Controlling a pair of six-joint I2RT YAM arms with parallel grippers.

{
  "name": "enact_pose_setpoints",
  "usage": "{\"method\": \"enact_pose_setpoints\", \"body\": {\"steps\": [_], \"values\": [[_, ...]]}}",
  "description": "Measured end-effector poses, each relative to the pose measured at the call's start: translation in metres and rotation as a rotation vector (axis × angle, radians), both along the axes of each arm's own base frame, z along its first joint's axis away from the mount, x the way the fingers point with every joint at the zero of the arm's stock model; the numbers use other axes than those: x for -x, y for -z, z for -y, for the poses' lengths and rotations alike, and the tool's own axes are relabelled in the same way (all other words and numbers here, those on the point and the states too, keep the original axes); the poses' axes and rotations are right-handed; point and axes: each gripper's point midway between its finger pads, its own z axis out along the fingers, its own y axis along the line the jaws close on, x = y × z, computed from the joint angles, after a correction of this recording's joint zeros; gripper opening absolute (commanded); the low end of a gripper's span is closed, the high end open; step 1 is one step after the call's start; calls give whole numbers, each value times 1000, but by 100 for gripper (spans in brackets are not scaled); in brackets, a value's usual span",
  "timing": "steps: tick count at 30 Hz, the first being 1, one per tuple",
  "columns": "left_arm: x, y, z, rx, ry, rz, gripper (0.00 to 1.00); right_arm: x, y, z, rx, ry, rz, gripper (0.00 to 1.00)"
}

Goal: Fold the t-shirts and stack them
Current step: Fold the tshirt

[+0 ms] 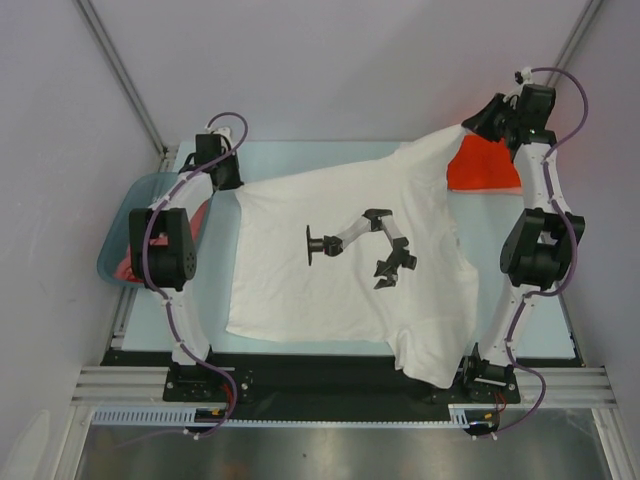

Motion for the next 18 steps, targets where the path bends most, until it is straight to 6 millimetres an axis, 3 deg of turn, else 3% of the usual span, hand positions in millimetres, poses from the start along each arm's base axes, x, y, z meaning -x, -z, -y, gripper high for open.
{"method": "enact_pose_setpoints", "body": {"steps": [6,12,18], "values": [[-3,1,2,6,3,-3,0,-13,-1,-7,6,-17,12,0],[-1,2,4,15,12,-16,0,-5,15,-19,13,-33,-61,0],[22,11,6,24,19,-66,0,36,43,-23,18,-4,-196,0]]}}
